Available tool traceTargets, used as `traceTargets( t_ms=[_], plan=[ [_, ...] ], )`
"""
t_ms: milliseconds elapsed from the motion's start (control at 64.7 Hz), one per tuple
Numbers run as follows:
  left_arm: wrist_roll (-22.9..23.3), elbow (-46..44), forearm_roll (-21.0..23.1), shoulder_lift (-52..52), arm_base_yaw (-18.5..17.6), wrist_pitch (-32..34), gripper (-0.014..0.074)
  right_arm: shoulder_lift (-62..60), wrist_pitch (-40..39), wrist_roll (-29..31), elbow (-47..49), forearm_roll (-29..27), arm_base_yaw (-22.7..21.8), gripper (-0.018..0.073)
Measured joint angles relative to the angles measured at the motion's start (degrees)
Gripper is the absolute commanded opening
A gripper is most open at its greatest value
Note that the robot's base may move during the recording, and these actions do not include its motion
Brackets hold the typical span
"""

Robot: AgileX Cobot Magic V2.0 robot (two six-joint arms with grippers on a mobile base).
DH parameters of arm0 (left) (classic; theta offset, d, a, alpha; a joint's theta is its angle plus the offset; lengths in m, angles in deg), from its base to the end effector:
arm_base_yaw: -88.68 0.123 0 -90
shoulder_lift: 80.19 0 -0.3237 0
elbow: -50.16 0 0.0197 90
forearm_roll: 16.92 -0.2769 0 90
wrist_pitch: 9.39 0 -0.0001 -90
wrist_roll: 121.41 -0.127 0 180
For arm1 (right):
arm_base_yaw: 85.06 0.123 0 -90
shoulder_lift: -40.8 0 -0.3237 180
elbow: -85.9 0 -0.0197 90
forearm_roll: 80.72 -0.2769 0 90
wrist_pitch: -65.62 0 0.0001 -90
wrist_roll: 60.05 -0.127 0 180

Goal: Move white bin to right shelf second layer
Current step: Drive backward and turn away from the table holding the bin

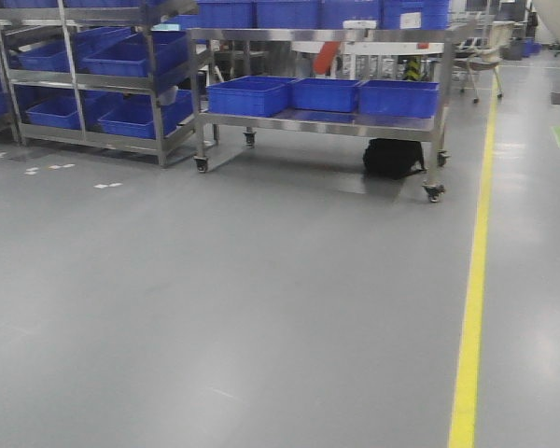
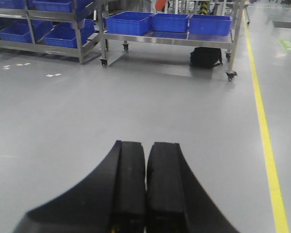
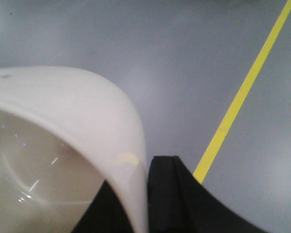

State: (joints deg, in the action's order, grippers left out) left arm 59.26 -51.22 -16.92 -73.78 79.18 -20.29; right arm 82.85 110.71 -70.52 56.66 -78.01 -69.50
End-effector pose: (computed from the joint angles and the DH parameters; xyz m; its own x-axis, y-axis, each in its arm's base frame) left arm 0.0777 -0.0130 0.1895 -0.1038 0.0055 -0.9946 0.1638 0.9864 -0.0116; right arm 0.1257 0.0306 0.3909 -0.4584 0.0267 -0.8884 -0.1729 0.9778 0.1186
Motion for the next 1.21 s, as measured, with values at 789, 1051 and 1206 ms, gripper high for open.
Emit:
traceTargets(
  t_ms=[789, 1051, 1206],
  plan=[
    [0.00, 0.00, 0.00, 0.00, 0.00, 0.00, 0.0085, 0.00, 0.00, 0.00, 0.00, 0.00, 0.00, 0.0058],
    [0.00, 0.00, 0.00, 0.00, 0.00, 0.00, 0.0085, 0.00, 0.00, 0.00, 0.00, 0.00, 0.00, 0.0058],
    [0.00, 0.00, 0.00, 0.00, 0.00, 0.00, 0.0085, 0.00, 0.00, 0.00, 0.00, 0.00, 0.00, 0.0058]
  ],
)
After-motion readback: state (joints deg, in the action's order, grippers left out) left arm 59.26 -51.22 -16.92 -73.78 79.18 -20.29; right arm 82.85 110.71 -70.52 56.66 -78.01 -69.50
